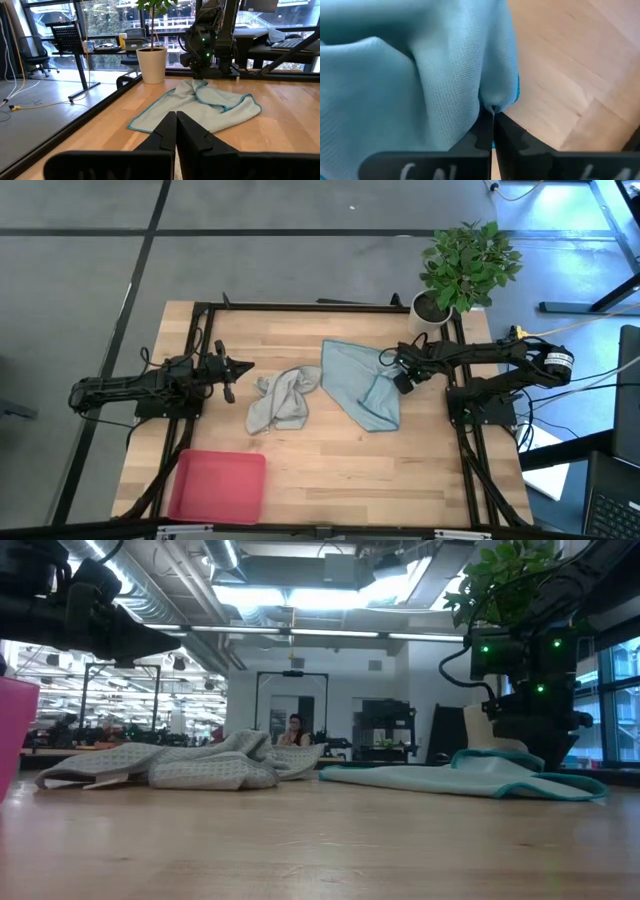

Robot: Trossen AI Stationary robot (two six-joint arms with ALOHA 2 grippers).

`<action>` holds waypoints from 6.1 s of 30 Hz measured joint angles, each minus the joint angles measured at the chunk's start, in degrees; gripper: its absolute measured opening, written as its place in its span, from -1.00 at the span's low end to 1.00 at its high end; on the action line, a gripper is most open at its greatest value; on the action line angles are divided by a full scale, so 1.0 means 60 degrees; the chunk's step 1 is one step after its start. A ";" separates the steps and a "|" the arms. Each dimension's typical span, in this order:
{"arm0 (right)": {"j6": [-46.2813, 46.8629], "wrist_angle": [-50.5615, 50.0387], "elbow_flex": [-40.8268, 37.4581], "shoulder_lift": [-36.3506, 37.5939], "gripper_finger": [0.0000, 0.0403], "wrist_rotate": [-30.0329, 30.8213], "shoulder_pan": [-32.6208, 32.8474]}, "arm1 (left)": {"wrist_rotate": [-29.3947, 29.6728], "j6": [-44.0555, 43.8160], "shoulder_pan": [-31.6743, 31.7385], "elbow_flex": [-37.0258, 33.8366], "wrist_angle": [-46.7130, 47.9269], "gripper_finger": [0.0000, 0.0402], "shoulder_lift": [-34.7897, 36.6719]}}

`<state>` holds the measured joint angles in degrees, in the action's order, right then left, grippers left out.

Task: Roll microfiber towels into tight, uniform cylinder then place into a basket
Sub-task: Fold the blue towel

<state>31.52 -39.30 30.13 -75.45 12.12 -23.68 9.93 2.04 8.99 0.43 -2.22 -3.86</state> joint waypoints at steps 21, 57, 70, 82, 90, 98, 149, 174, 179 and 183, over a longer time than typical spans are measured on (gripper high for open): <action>-0.2189 -0.2175 0.4265 0.0023 -0.95 0.1352 0.1502 | 0.0000 -0.0001 0.0000 0.0002 -0.0001 -1.00 0.0001; -0.3374 -0.3969 0.6058 0.0034 -0.95 0.1701 0.2481 | -0.0241 -0.0043 -0.0003 0.0002 -0.0044 -1.00 0.0000; -0.2962 -0.3833 0.6058 0.0038 -0.95 0.1696 0.2481 | 0.1280 0.0000 -0.0004 0.0261 -0.1953 -1.00 -0.0093; -0.2974 -0.3769 0.6058 0.0038 -0.95 0.1697 0.2481 | 0.1975 -0.0444 0.0000 0.3995 0.0391 -1.00 -0.4304; -0.3366 -0.3594 0.6058 0.0038 -0.95 0.1701 0.2481 | 0.1935 -0.1192 0.0204 0.7511 0.2993 -1.00 -0.8073; -0.3656 -0.3554 0.6058 0.0038 -0.95 0.1705 0.2481 | 0.1262 -0.1750 0.0864 1.0177 0.5294 -1.00 -1.0797; -0.3767 -0.3125 0.6058 0.0038 -0.95 0.1694 0.2480 | -0.1581 -0.2248 0.3158 1.3875 0.5605 -0.60 -1.8029; -0.3801 -0.2946 0.6058 0.0038 -0.95 0.1694 0.2477 | -0.2437 -0.2199 0.3128 1.3875 0.6102 -0.60 -1.8677; -0.3801 -0.2946 0.6058 0.0038 -0.95 0.1694 0.2480 | -0.2438 -0.2009 0.3185 1.3875 0.6682 -0.60 -1.8670; -0.3889 -0.2946 0.6058 0.0038 -0.95 0.1708 0.2477 | -0.2433 -0.1963 0.3377 1.3875 0.6586 -0.60 -1.8670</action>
<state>8.18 -56.97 66.48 -75.22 22.37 -8.82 -4.67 -9.74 29.26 83.68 37.30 -115.87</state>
